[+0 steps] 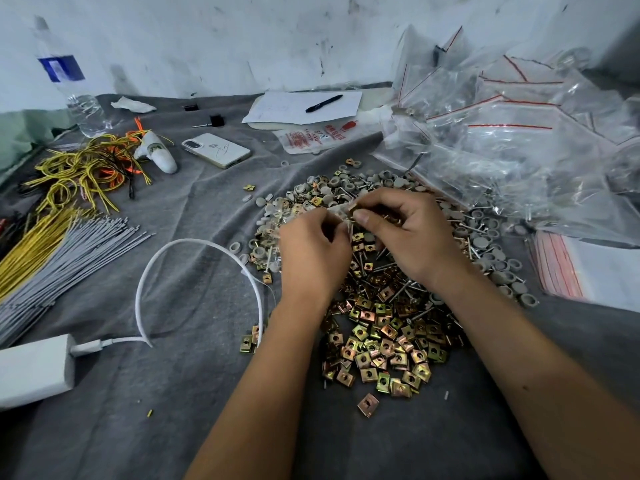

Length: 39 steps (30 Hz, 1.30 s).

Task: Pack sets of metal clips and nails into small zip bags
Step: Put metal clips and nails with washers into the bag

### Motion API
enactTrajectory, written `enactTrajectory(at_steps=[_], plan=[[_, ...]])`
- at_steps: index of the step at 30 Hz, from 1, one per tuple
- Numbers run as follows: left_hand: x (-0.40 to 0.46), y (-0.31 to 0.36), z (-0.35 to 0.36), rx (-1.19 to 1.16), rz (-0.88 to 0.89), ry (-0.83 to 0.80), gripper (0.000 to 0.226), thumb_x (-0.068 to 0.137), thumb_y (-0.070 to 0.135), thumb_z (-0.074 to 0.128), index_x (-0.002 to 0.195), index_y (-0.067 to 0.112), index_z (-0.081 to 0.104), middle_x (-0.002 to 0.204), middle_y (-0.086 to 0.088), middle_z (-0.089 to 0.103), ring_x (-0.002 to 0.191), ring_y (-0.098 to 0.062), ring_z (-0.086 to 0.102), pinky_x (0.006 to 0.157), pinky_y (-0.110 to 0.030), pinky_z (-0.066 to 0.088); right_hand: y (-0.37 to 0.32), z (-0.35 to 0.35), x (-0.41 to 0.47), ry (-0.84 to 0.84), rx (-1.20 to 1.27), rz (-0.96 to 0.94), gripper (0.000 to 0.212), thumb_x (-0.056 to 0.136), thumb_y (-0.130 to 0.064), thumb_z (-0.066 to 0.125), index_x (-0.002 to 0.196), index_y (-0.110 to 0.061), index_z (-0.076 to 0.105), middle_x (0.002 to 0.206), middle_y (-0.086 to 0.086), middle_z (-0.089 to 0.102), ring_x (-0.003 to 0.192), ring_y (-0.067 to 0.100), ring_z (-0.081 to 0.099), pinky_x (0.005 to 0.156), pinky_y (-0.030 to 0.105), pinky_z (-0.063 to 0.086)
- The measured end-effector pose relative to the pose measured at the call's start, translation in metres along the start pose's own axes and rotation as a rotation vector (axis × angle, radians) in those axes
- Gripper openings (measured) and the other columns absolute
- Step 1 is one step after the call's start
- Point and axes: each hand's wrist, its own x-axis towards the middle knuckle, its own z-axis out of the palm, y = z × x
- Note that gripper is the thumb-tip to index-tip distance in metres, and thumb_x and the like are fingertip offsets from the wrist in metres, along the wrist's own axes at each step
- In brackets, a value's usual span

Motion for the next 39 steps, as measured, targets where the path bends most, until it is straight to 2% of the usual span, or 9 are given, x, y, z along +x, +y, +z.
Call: enactTrajectory(at_steps=[5, 10, 13, 17, 20, 23, 27, 33, 39], plan=[[0.0002, 0.0017, -0.0012, -0.07, -0.048, -0.025, 0.01, 0.086, 0.01, 0.071, 0.079, 0.015, 0.077, 0.066, 0.006, 0.07, 0.061, -0.008, 0.065, 0.055, -0.019, 0.048, 0.0028, 0.0006, -0.0008, -0.021, -0.079, -0.026, 0.014, 0.094, -0.016, 0.073, 0.105, -0.023, 0.075, 0.095, -0.011, 0.074, 0.083, 0.01, 0.071, 0.069, 0.03, 0.06], [-0.0007, 0.0061, -0.0016, -0.195, -0.087, 0.052, 0.014, 0.086, 0.007, 0.07, 0.078, 0.018, 0.074, 0.067, 0.005, 0.071, 0.061, -0.01, 0.069, 0.057, -0.023, 0.054, 0.0048, -0.0025, 0.0007, -0.066, -0.218, -0.01, 0.013, 0.095, -0.017, 0.072, 0.102, -0.028, 0.074, 0.095, -0.017, 0.071, 0.086, -0.004, 0.067, 0.074, 0.012, 0.05], [-0.0008, 0.006, -0.0025, -0.214, -0.054, 0.118, 0.015, 0.086, 0.006, 0.072, 0.078, 0.018, 0.075, 0.067, 0.009, 0.071, 0.06, -0.003, 0.066, 0.056, -0.015, 0.049, 0.0038, -0.0018, -0.0001, -0.101, -0.36, -0.013, 0.014, 0.095, -0.017, 0.072, 0.107, -0.02, 0.078, 0.098, -0.008, 0.076, 0.09, 0.002, 0.067, 0.08, 0.018, 0.051], [-0.0028, 0.0011, 0.0003, -0.124, -0.016, -0.055, 0.008, 0.087, 0.009, 0.078, 0.081, 0.014, 0.078, 0.07, 0.006, 0.072, 0.062, -0.007, 0.067, 0.06, -0.023, 0.055, -0.0012, -0.0033, 0.0001, 0.078, -0.157, -0.07, 0.015, 0.095, -0.011, 0.07, 0.11, -0.013, 0.075, 0.096, -0.007, 0.072, 0.083, -0.003, 0.067, 0.071, 0.01, 0.05], [-0.0044, 0.0015, 0.0018, -0.07, 0.024, -0.069, 0.015, 0.086, 0.01, 0.079, 0.073, 0.016, 0.073, 0.061, 0.011, 0.063, 0.055, 0.001, 0.058, 0.053, -0.01, 0.04, -0.0024, -0.0016, -0.0003, 0.016, -0.142, -0.102, 0.015, 0.095, -0.015, 0.071, 0.109, -0.018, 0.074, 0.099, -0.015, 0.07, 0.094, -0.001, 0.067, 0.082, 0.017, 0.052], [-0.0028, 0.0016, 0.0022, -0.063, -0.023, -0.032, 0.018, 0.086, 0.01, 0.074, 0.069, 0.016, 0.07, 0.056, 0.009, 0.06, 0.05, -0.002, 0.052, 0.048, -0.012, 0.034, 0.0007, 0.0018, -0.0021, -0.023, -0.204, -0.117, 0.016, 0.093, -0.017, 0.072, 0.109, -0.019, 0.075, 0.099, -0.02, 0.07, 0.098, 0.0, 0.067, 0.088, 0.018, 0.05], [-0.0028, 0.0064, 0.0015, -0.215, -0.154, 0.016, 0.009, 0.086, 0.009, 0.075, 0.08, 0.015, 0.076, 0.067, 0.002, 0.073, 0.061, -0.013, 0.071, 0.055, -0.027, 0.055, 0.0025, -0.0024, 0.0007, -0.019, -0.225, -0.1, 0.012, 0.096, -0.015, 0.071, 0.107, -0.018, 0.074, 0.098, -0.011, 0.072, 0.094, 0.004, 0.068, 0.084, 0.027, 0.055], [-0.003, 0.0089, 0.0025, -0.327, -0.214, 0.135, 0.01, 0.084, 0.009, 0.076, 0.079, 0.018, 0.075, 0.065, 0.002, 0.072, 0.059, -0.013, 0.069, 0.052, -0.025, 0.051, 0.0049, -0.0025, 0.0004, -0.042, -0.258, -0.05, 0.012, 0.095, -0.012, 0.072, 0.106, -0.015, 0.076, 0.095, -0.01, 0.073, 0.089, -0.001, 0.068, 0.077, 0.006, 0.046], [-0.004, 0.0095, 0.0028, -0.384, -0.225, 0.181, 0.02, 0.083, 0.007, 0.075, 0.072, 0.023, 0.072, 0.057, 0.005, 0.068, 0.049, -0.005, 0.061, 0.045, -0.017, 0.044, 0.0057, -0.0037, 0.0004, -0.035, -0.178, -0.015, 0.015, 0.095, -0.012, 0.072, 0.109, -0.014, 0.077, 0.091, -0.011, 0.075, 0.077, -0.002, 0.071, 0.068, 0.009, 0.051]])
